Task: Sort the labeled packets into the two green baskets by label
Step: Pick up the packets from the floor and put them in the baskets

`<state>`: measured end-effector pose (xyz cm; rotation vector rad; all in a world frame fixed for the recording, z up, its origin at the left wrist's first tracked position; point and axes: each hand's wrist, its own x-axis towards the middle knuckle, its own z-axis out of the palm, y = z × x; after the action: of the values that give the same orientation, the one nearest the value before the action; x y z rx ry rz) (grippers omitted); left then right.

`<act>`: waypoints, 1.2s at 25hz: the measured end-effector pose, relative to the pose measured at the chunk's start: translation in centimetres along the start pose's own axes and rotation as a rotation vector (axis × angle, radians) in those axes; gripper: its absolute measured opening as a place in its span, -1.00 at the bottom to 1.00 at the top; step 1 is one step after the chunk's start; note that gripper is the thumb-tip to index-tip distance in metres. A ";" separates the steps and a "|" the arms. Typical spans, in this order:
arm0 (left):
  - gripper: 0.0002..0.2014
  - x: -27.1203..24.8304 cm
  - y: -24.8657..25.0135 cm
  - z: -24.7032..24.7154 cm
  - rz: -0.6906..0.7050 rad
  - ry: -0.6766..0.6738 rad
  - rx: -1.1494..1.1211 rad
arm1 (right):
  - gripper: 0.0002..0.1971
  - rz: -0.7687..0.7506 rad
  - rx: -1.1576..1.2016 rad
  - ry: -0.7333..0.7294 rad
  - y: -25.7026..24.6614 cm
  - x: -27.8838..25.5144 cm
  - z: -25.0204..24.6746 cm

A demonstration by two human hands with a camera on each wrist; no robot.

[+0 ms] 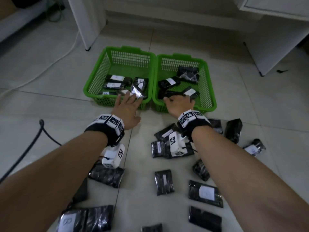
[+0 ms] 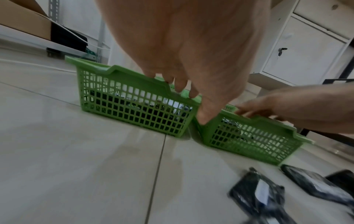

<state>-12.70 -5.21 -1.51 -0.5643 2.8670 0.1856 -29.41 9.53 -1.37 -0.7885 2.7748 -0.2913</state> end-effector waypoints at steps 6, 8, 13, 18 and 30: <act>-0.83 -4.5 5.4 2.5 0.205 0.268 -0.403 | -0.88 -0.249 0.219 0.342 3.7 -7.2 0.7; -0.64 -5.4 7.8 4.3 0.200 0.032 -0.396 | -0.80 -0.151 0.243 0.062 5.3 -9.7 1.6; -0.26 -6.3 10.1 8.0 0.206 -0.020 -0.229 | -0.42 -0.156 -0.058 -0.206 8.2 -13.7 4.8; -0.80 -5.9 7.6 8.0 0.042 0.111 -0.613 | -0.57 -0.188 0.193 0.010 8.8 -13.4 4.5; -0.58 -6.1 1.5 2.7 -0.199 0.380 -1.635 | -0.46 -0.276 0.578 0.294 2.0 -11.1 2.0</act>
<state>-7.26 -1.24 -2.63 -1.1109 2.2215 2.6030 -20.64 16.89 -1.80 -1.0207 2.5881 -1.2805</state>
